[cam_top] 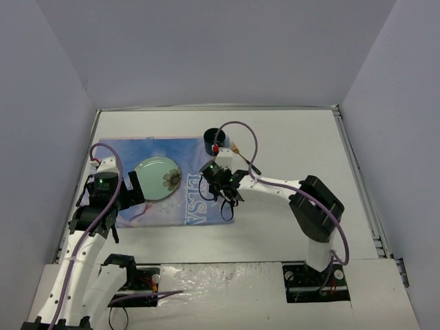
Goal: Set the dinner table for one person
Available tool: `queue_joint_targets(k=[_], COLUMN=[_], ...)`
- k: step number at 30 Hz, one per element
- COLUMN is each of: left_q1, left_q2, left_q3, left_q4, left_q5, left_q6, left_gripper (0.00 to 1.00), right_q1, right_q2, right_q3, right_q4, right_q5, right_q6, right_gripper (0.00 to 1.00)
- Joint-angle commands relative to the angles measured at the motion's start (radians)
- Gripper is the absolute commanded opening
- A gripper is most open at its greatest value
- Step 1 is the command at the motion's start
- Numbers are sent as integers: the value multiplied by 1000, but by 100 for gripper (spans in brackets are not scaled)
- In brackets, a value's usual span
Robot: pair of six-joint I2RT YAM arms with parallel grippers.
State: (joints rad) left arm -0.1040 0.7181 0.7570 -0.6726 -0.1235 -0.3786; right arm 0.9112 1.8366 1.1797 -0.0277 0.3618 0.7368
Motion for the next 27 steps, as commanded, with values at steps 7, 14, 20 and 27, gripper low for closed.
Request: queue_joint_targets(k=[7,14,20,27], left_q1=[-5,-5,-5,-5], left_q2=[3,3,3,1], left_q3=[34,31,31,32], left_q4=[27,28,28,27], left_q5=[-16,-12,-11,-13], left_q6=[-8,-6,-6,-6], left_gripper=[97,97,97,97], right_q1=[51,52,59,66], right_q2=[79,81,85,97], right_q3=[50,39,38,31], right_q4=[102,107,106,89], right_q5=[23,33,28,29], right_q6=[31,52,86,128], right_gripper=[0,0,0,0])
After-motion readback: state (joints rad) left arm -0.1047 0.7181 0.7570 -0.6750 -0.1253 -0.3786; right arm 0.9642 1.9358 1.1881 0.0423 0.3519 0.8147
